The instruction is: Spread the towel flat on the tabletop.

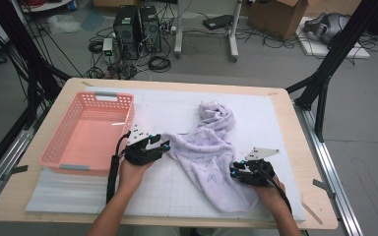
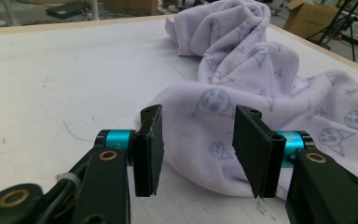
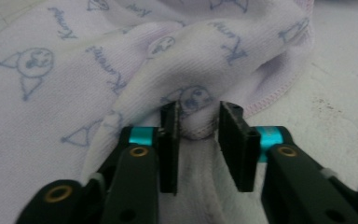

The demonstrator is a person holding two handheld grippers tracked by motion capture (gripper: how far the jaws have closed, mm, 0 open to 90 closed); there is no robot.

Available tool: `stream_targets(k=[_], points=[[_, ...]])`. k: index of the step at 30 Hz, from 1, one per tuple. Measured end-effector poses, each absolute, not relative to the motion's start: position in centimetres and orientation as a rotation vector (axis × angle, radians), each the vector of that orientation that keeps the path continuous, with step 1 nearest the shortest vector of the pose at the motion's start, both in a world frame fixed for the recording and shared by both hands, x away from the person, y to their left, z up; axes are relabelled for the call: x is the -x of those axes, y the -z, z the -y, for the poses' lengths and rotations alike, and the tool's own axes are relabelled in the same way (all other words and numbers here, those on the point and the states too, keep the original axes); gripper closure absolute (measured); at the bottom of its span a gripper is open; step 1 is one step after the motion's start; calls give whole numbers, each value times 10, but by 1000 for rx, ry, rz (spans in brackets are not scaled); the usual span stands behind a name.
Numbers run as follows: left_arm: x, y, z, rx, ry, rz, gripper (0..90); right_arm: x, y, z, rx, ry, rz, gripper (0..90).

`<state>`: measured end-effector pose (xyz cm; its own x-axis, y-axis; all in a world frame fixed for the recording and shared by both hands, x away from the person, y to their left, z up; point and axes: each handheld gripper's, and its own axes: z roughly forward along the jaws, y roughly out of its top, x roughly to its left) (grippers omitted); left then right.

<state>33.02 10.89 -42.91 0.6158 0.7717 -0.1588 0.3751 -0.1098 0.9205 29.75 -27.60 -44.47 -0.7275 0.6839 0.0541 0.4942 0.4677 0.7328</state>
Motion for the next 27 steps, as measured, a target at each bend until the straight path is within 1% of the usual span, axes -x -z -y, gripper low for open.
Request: stream_targets(k=[1, 3, 4, 7, 8, 10, 14, 15, 18, 19, 20, 21, 22, 24, 27], points=[[-330, 430, -109, -1714, -436, -949, 531, -298, 445, 276, -1026, -1111, -2477, 724], [-329, 431, -109, -1717, -432, -953, 532, -297, 445, 278, -1055, -1118, -2486, 817], [-329, 432, -109, -1722, -426, -951, 535, -296, 441, 281, -1042, -1065, -2465, 841], [-327, 433, -108, -1721, -420, -945, 541, -296, 436, 292, -1093, -1058, -2382, 839], [-327, 434, -107, -1720, -416, -945, 543, -295, 430, 308, -1180, -1092, -2267, 833], [-326, 435, -106, -1732, -408, -940, 544, -294, 429, 314, -1200, -1091, -2225, 834], [-325, 439, -101, -1754, -384, -936, 546, -284, 421, 346, -1321, -833, -1911, 843], [-324, 440, -100, -1766, -373, -929, 546, -284, 421, 346, -1321, -833, -1911, 843], [-321, 443, -95, -1822, -360, -907, 563, -283, 423, 355, -1361, -815, -1897, 828], [-319, 444, -93, -1850, -353, -895, 586, -282, 424, 354, -1358, -814, -1902, 797], [-317, 445, -91, -1883, -335, -876, 638, -283, 424, 354, -1363, -854, -1914, 705], [-317, 445, -91, -1883, -335, -876, 664, -283, 424, 354, -1363, -854, -1914, 705], [-316, 446, -88, -1905, -325, -856, 664, -283, 424, 353, -1356, -876, -1920, 693], [-314, 449, -81, -1946, -306, -820, 709, -284, 423, 350, -1331, -906, -1935, 665], [-313, 449, -68, -2007, -321, -790, 713, -284, 424, 344, -1306, -919, -1955, 654]])
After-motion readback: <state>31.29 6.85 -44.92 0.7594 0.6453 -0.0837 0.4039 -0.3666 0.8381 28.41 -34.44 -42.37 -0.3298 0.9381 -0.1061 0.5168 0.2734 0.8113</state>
